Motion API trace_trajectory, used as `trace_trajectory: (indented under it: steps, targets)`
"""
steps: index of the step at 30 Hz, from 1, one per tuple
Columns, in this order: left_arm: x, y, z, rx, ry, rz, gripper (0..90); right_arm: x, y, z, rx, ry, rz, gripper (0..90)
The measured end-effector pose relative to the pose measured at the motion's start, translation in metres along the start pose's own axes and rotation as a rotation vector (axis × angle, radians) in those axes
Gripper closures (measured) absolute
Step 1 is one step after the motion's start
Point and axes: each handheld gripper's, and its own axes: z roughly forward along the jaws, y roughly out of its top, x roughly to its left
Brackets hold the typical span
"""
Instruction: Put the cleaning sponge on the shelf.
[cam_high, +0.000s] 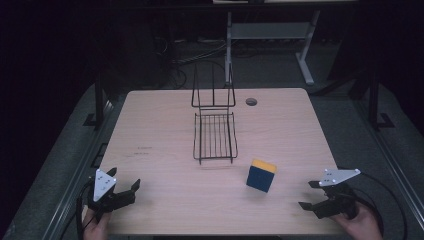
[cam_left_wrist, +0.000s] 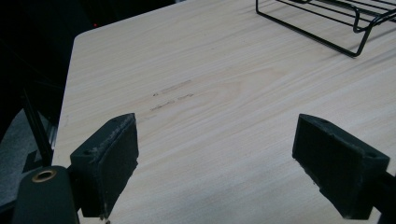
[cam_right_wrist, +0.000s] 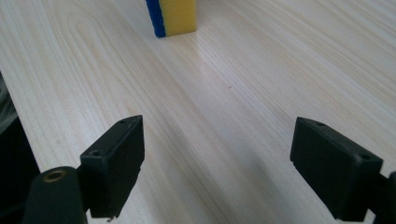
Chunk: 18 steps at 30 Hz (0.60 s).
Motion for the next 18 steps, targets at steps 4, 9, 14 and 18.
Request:
trace_trajectory:
  steps: [4,9,14,18]
  targets:
    - [0.000,0.000,-0.001,-0.004,0.002,0.004,13.9,0.002,0.004,0.002,0.010,0.010,-0.014,17.3]
    - [-0.001,0.000,-0.001,-0.003,0.002,0.002,13.9,0.005,0.011,0.004,0.012,0.021,-0.033,17.3]
    - [-0.002,0.001,0.000,-0.005,0.000,0.006,13.9,0.008,0.022,0.004,0.003,0.031,-0.063,17.3]
    - [-0.003,0.001,0.000,-0.004,-0.001,0.005,13.9,0.010,0.031,0.006,0.004,0.039,-0.087,17.3]
